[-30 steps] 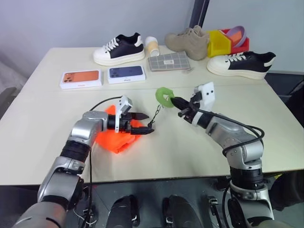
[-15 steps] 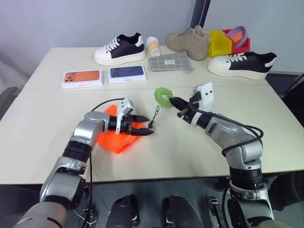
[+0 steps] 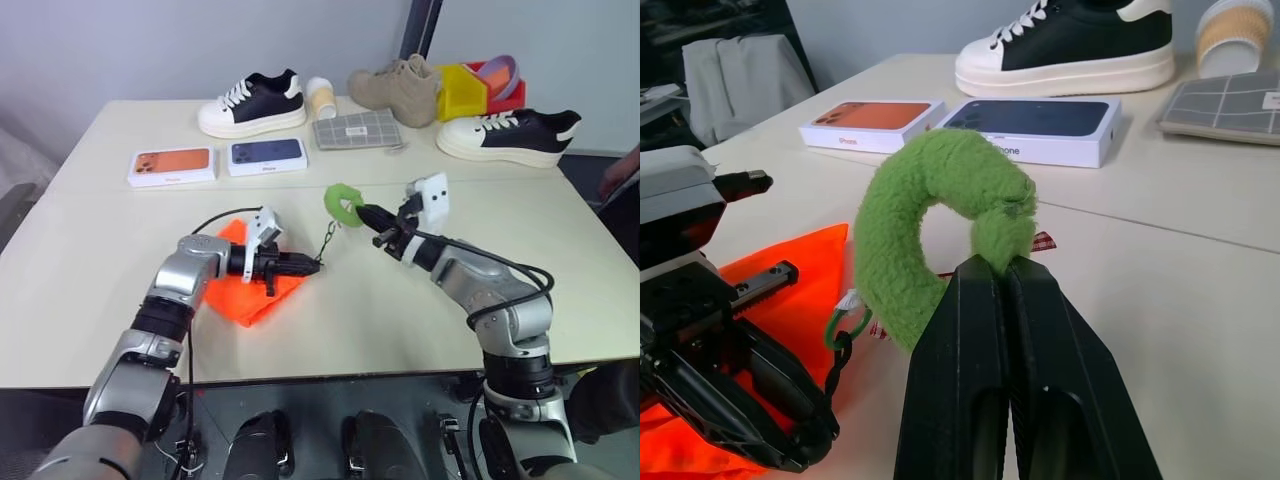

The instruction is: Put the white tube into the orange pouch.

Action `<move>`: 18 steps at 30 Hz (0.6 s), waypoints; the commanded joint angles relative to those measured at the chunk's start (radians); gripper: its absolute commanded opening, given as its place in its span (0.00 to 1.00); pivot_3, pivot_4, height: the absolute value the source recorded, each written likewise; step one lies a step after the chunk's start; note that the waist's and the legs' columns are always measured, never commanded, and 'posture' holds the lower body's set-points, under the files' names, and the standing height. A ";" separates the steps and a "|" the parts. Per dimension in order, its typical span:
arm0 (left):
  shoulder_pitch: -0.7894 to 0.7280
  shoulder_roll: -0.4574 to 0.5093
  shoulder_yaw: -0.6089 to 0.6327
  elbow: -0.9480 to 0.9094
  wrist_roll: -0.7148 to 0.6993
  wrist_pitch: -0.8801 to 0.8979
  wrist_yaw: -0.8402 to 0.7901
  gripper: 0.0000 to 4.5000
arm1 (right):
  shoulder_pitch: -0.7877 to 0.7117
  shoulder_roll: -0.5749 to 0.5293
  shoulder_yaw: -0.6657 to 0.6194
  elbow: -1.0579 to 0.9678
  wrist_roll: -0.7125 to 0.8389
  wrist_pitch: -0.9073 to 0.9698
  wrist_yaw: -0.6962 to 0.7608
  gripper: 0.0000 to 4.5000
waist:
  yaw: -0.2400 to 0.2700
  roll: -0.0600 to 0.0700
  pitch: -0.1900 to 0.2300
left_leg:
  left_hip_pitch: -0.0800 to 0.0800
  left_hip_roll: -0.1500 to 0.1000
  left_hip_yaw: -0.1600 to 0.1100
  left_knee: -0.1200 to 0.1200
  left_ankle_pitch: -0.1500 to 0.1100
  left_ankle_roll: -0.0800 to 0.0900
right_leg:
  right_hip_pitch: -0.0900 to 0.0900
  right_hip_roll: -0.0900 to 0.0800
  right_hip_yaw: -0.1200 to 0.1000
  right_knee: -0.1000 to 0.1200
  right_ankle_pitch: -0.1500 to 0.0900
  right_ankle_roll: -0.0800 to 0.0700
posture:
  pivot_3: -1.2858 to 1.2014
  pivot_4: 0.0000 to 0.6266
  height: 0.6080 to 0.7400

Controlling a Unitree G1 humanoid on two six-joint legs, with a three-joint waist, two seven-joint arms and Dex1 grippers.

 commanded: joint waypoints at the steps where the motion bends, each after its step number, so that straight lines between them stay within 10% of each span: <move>1: 0.041 0.053 -0.013 -0.063 0.029 -0.018 -0.015 0.04 | -0.026 0.000 -0.030 -0.020 -0.016 -0.044 -0.036 0.00 | -0.002 0.000 0.000 | 0.000 0.000 0.000 0.000 0.000 0.000 | 0.000 0.000 0.000 0.000 0.000 0.000 | 0.52 0.24 1.00; 16: 0.212 0.212 -0.021 -0.275 0.031 0.038 -0.037 0.04 | -0.053 0.003 -0.076 0.137 -0.117 -0.102 -0.194 0.00 | 0.002 0.001 -0.001 | 0.001 0.000 0.000 0.002 0.000 -0.001 | 0.001 -0.001 0.000 0.003 0.000 0.000 | 0.52 0.24 1.00; 18: 0.215 0.209 -0.007 -0.286 0.008 0.057 -0.037 0.27 | -0.044 -0.002 -0.062 0.123 -0.104 -0.088 -0.169 0.00 | 0.001 0.001 -0.001 | 0.001 0.000 0.000 0.002 0.000 -0.001 | 0.001 -0.001 0.000 0.003 0.000 0.000 | 0.52 0.24 1.00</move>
